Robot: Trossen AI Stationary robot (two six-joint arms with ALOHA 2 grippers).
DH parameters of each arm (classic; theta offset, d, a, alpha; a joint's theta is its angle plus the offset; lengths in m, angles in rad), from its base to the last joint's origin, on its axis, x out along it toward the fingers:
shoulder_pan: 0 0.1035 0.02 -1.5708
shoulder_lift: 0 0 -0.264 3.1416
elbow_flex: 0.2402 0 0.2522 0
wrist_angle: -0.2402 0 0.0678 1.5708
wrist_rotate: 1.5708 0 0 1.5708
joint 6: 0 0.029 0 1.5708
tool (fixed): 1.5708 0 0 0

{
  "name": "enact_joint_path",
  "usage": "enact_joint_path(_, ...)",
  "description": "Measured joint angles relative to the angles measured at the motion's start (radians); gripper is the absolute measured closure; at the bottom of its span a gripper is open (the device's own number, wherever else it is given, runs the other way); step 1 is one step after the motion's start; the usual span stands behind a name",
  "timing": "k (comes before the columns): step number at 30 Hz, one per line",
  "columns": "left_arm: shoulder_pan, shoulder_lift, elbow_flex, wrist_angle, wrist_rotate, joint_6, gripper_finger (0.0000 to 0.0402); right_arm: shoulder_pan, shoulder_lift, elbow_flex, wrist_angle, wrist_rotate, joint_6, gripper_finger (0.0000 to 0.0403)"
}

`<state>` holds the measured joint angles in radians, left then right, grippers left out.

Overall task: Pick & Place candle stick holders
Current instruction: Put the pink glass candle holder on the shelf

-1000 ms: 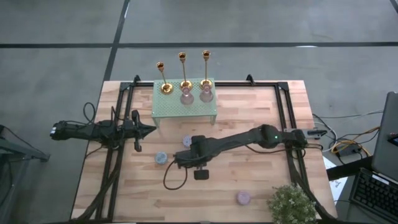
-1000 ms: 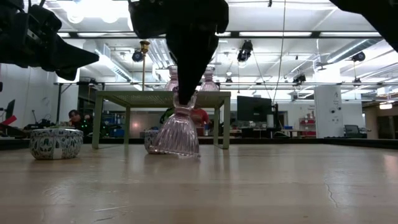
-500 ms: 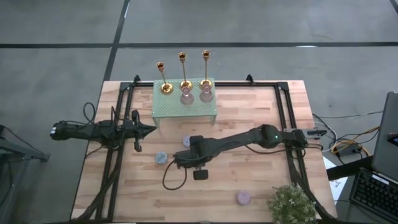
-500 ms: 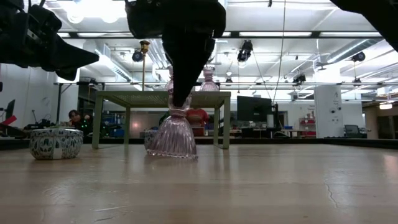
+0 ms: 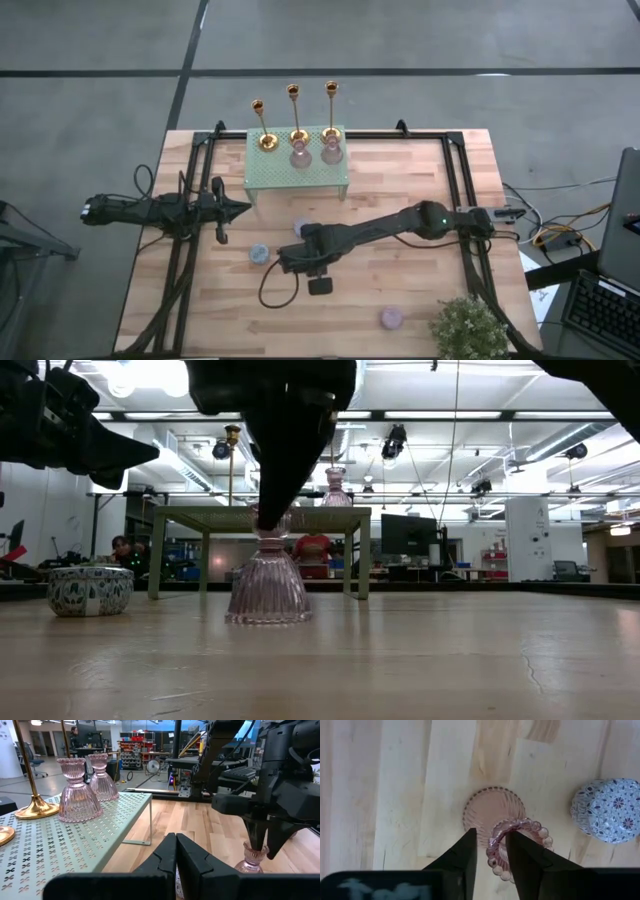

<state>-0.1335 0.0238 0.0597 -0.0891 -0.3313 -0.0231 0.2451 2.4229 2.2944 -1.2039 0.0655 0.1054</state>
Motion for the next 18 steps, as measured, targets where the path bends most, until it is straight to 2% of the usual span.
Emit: enact_joint_path(18,0.0,0.0,0.0,0.0,0.0,0.0,0.039,0.016,-0.038,0.019,0.005,0.005,0.003,0.0185)
